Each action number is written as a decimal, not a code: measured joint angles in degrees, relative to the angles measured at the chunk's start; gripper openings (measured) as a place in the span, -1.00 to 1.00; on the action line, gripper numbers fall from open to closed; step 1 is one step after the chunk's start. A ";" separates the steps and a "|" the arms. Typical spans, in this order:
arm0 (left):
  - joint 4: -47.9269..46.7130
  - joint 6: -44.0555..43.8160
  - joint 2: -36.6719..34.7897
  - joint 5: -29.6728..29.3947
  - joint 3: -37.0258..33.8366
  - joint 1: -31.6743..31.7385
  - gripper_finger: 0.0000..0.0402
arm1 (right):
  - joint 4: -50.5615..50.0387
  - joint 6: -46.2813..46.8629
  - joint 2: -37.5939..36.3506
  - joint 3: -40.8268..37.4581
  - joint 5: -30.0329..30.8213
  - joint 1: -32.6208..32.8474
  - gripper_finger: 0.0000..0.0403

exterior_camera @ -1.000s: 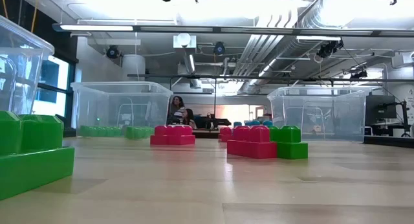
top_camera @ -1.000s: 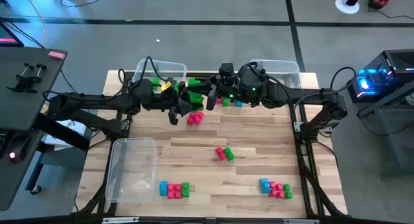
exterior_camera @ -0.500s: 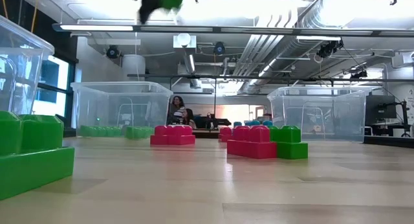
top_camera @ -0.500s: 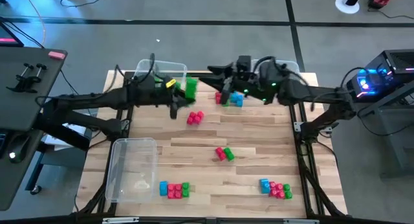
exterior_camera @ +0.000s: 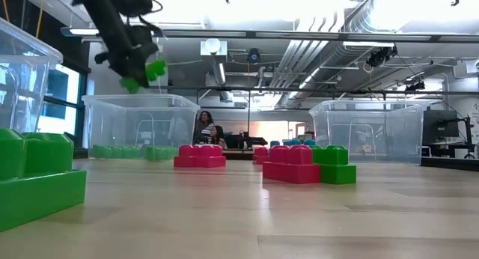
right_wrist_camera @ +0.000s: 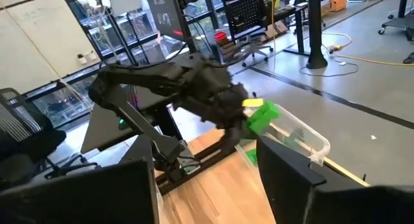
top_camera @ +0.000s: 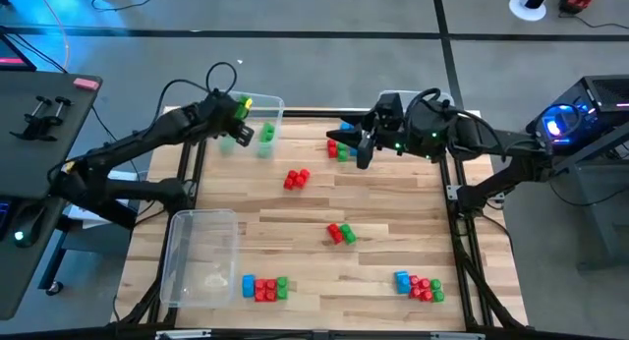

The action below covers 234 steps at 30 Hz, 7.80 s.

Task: Sort blocks
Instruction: Put the green game piece into the top left transparent bin

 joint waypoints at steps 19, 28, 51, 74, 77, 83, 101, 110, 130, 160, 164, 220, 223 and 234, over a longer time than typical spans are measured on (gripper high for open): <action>2.78 -7.77 1.80 32.51 13.55 -4.21 0.50 | -7.37 3.09 -1.55 0.00 -0.82 4.70 -0.26; 23.35 -10.58 0.33 34.13 5.05 -23.94 0.51 | -42.57 31.77 4.85 0.00 -6.34 12.34 -0.26; 36.61 -15.93 0.59 34.29 -0.81 -28.66 0.51 | -46.13 26.76 36.17 -0.07 -21.53 9.18 -0.26; 37.21 -16.01 0.57 34.26 -0.81 -28.72 0.51 | -37.94 33.38 39.38 -7.74 -24.83 9.24 -0.26; 37.24 -16.01 0.57 34.24 -0.81 -28.72 0.51 | -37.77 33.08 41.25 -7.74 -24.87 9.18 -0.26; 37.39 -16.45 0.57 34.05 -0.81 -28.72 0.51 | -36.73 31.31 42.85 -7.42 -25.58 8.95 -0.26; 41.67 -15.67 0.02 37.48 1.77 -28.45 0.51 | -43.51 24.60 37.96 -8.17 -23.57 7.98 -0.97; 41.33 -7.49 0.01 34.14 5.64 -28.33 0.51 | -37.14 27.09 16.04 -7.99 -14.36 7.71 -0.99; 67.34 -12.15 10.25 37.04 5.60 -32.92 0.51 | 4.45 3.98 1.64 -7.85 -3.20 4.54 -1.00; 66.22 -12.51 11.52 33.47 5.55 -33.29 -0.04 | 8.79 4.37 5.99 -7.87 -5.90 3.80 -1.00; 66.27 -12.49 11.45 33.09 5.55 -33.06 -0.23 | 8.67 3.60 5.92 -7.87 -5.76 3.89 -0.99; 5.62 -8.49 -2.97 26.63 5.52 -4.33 0.66 | -13.02 9.34 -2.64 -7.85 -9.20 4.37 -0.35; 13.20 -9.08 -4.03 28.01 5.53 -8.85 0.66 | -18.29 16.09 -0.77 -7.85 -5.69 4.33 -0.35; 35.53 -12.31 -5.00 37.52 5.53 -21.26 0.67 | -22.87 25.54 18.97 -7.85 -6.20 -11.44 -0.35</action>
